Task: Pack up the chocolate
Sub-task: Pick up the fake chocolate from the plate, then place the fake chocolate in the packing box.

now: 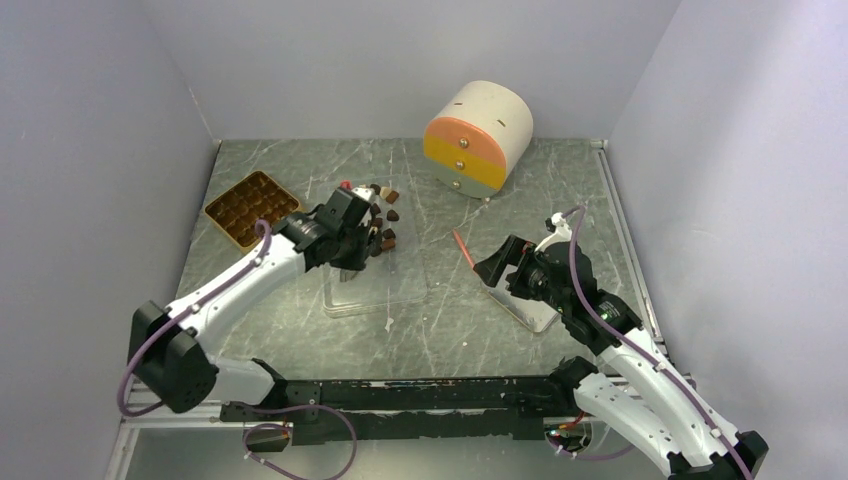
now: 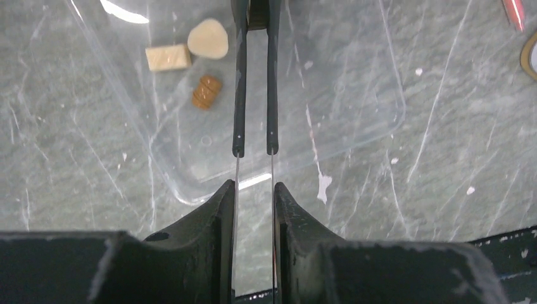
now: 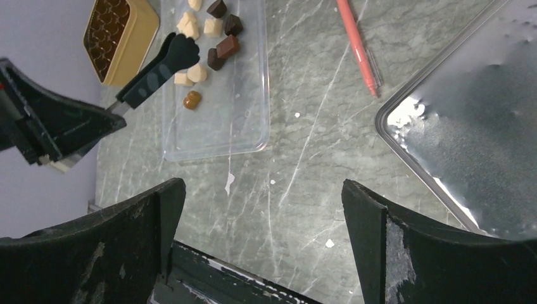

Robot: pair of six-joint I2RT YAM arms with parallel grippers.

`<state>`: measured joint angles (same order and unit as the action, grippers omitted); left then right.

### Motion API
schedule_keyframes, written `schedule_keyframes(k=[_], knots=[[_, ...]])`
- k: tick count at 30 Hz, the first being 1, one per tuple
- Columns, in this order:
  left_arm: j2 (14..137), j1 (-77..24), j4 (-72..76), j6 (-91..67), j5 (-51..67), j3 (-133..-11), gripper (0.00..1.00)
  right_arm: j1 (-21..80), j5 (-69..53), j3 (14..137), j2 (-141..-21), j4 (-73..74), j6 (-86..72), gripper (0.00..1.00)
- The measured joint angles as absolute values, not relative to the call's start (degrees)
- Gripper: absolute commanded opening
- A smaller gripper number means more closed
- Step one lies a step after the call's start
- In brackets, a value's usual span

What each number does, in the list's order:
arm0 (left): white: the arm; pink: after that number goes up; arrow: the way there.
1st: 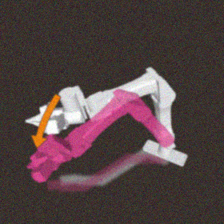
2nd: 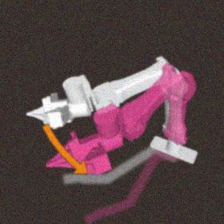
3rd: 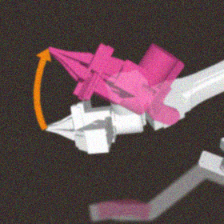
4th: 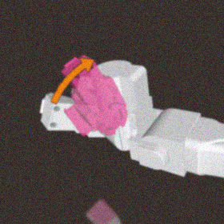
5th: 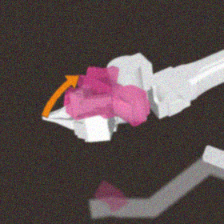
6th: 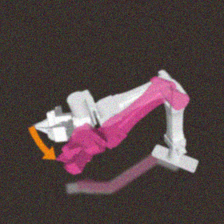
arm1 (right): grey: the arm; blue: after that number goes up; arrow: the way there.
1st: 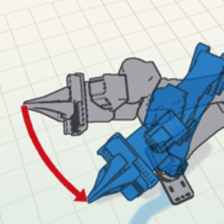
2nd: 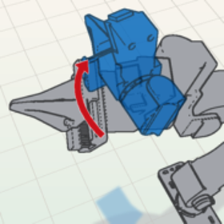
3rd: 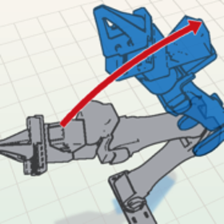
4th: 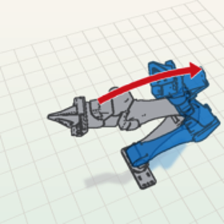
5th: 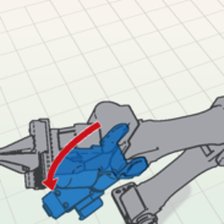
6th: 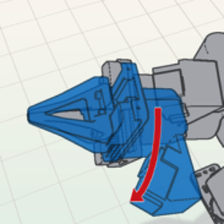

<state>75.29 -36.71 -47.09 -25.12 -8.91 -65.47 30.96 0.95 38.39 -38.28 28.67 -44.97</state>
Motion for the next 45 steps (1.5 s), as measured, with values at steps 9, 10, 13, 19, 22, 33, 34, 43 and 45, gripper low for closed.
schedule_keyframes(k=[9, 10, 13, 19, 22, 33, 34, 43, 45], knots=[[85.2, -27.6, -42.3, -21.9, -8.6, -73.0, 0.25, 31.0, 1.0, 38.4, -37.3, 29.1, -42.1, 1.0], [85.9, -26.2, -42.1, -21.7, -8.6, -73.8, 0.25, 31.0, 1.0, 38.4, -37.3, 29.1, -41.8, 1.0], [88.2, -21.2, -41.1, -20.8, -8.3, -77.5, 0.26, 31.0, 1.0, 38.7, -37.8, 29.1, -40.8, 1.0], [90.8, -12.3, -39.9, -19.2, -8.3, -84.1, 0.25, 31.0, 1.5, 39.6, -39.4, 30.0, -39.0, 1.0], [91.7, -7.5, -39.0, -19.1, -7.3, -86.0, 0.25, 31.0, 1.6, 39.6, -39.3, 30.0, -38.7, 1.0], [99.4, 4.5, -38.4, -17.8, -6.3, -90.7, 0.24, 31.0, 1.8, 39.7, -39.3, 30.1, -38.5, 1.0], [99.8, 4.9, -38.4, -17.8, -6.4, -91.1, 0.24, 31.0, 2.0, 39.8, -39.3, 30.3, -38.5, 1.0], [100.1, 5.5, -37.7, -17.4, -7.2, -91.4, 0.25, 31.0, 3.1, 41.3, -39.4, 30.7, -38.5, 1.0], [100.1, 5.6, -37.5, -17.2, -7.5, -91.2, 0.25, 31.0, 3.1, 41.3, -39.6, 30.7, -38.5, 1.0]])
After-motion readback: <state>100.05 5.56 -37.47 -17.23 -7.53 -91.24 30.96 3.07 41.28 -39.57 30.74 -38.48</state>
